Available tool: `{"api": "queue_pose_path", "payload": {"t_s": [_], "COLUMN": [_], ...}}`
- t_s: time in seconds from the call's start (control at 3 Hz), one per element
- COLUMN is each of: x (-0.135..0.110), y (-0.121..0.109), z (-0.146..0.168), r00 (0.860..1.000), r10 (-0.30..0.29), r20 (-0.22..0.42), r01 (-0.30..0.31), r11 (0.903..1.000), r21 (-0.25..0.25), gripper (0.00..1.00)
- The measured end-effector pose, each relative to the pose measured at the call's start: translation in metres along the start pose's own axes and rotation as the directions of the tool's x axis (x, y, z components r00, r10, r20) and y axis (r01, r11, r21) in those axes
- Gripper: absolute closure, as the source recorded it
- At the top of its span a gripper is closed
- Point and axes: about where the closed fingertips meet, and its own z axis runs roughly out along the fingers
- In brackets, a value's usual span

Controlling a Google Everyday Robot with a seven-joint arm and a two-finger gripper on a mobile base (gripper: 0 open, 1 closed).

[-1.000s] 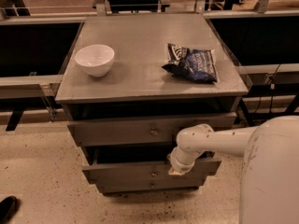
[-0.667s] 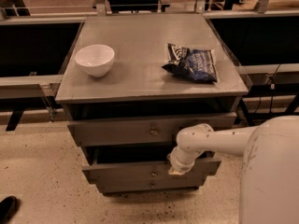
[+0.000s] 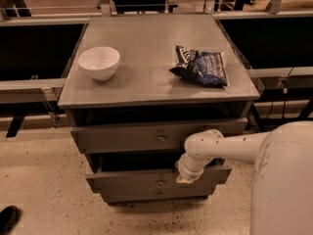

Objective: Open middle drawer

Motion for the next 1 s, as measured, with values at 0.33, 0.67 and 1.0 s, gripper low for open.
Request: {"api": "queue_pose_path", "payload": {"t_s": [0.33,0.67,1.0], "x": [-0.0012,-0.0007,-0.0012], "y": [0.0035,0.0017,0.0033], "z": [0.0002,-0.0007,-0.0005], "r00": [1.0,1.0,1.0], "r10": [0.003,0.003,0.004], "r20": [0.0,0.0,-0.001], "r01": [-0.003,-0.003,-0.004], "r11": [1.0,1.0,1.0], "r21": [-0.003,-0.002,-0.003], "gripper": [1.0,1.0,0.87]}}
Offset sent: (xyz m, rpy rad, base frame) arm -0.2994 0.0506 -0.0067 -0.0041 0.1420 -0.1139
